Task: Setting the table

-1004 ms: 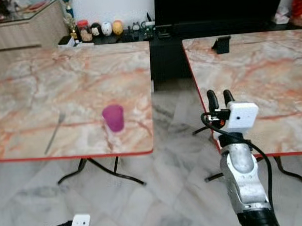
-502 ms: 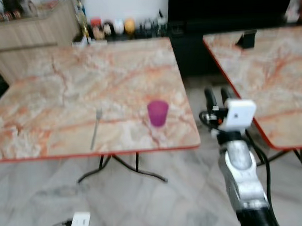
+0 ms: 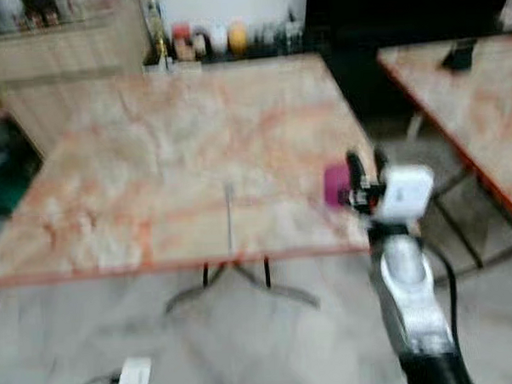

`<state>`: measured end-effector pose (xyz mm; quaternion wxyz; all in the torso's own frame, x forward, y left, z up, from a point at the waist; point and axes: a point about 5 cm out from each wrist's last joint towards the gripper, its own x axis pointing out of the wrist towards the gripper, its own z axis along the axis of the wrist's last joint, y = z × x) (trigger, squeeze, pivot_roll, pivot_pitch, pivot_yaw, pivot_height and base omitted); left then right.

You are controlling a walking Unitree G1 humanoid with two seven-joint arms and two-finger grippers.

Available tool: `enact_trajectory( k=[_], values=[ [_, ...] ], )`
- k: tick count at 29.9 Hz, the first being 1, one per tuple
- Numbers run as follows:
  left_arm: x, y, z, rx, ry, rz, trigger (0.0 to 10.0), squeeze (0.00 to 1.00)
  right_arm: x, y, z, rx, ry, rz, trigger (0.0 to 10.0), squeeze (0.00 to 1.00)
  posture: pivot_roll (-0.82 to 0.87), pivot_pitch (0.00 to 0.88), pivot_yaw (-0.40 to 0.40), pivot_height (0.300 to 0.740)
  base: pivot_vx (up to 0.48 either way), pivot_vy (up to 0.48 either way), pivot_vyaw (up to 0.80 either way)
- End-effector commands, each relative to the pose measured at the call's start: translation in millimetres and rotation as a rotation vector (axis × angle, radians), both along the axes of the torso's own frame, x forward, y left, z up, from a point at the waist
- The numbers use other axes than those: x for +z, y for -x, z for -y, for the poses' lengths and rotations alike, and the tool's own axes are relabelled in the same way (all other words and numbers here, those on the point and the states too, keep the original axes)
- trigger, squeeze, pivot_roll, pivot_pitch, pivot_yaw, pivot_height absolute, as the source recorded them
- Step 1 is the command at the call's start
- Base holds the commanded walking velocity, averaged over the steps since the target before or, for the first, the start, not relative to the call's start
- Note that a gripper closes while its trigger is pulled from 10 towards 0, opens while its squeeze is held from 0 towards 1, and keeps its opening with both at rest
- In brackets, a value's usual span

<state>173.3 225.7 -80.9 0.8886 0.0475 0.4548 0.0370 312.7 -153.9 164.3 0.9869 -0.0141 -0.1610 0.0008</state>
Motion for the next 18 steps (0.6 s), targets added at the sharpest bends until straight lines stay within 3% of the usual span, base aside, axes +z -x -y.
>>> enact_trajectory(
  k=[1, 10, 16, 18],
  values=[
    [-0.9, 5.5, -7.8, 0.006, -0.014, -0.023, 10.0, 0.00, 6.0, -1.3, -10.6, 0.033, -0.002, 0.022, 10.0, 0.00, -0.05, 0.000, 0.019, 0.736, 0.000, 0.465, 0.00],
    [0.4, 5.0, -10.7, 0.005, -0.014, -0.012, 10.0, 0.00, 6.0, -1.8, -9.8, 0.033, -0.003, 0.021, 10.0, 0.00, -0.05, 0.000, 0.018, 0.736, 0.000, 0.465, 0.00],
    [-3.3, 9.0, -3.4, 0.002, -0.009, -0.026, 10.0, 0.00, 6.0, -2.0, -10.3, 0.036, -0.004, 0.020, 10.0, 0.00, -0.05, 0.000, 0.017, 0.736, 0.000, 0.452, 0.00],
    [-3.8, 10.0, -2.8, 0.001, -0.009, -0.028, 10.0, 0.00, 6.0, -2.1, -10.3, 0.036, -0.004, 0.019, 10.0, 0.00, -0.05, 0.000, 0.017, 0.736, 0.000, 0.000, 0.00]
  ],
)
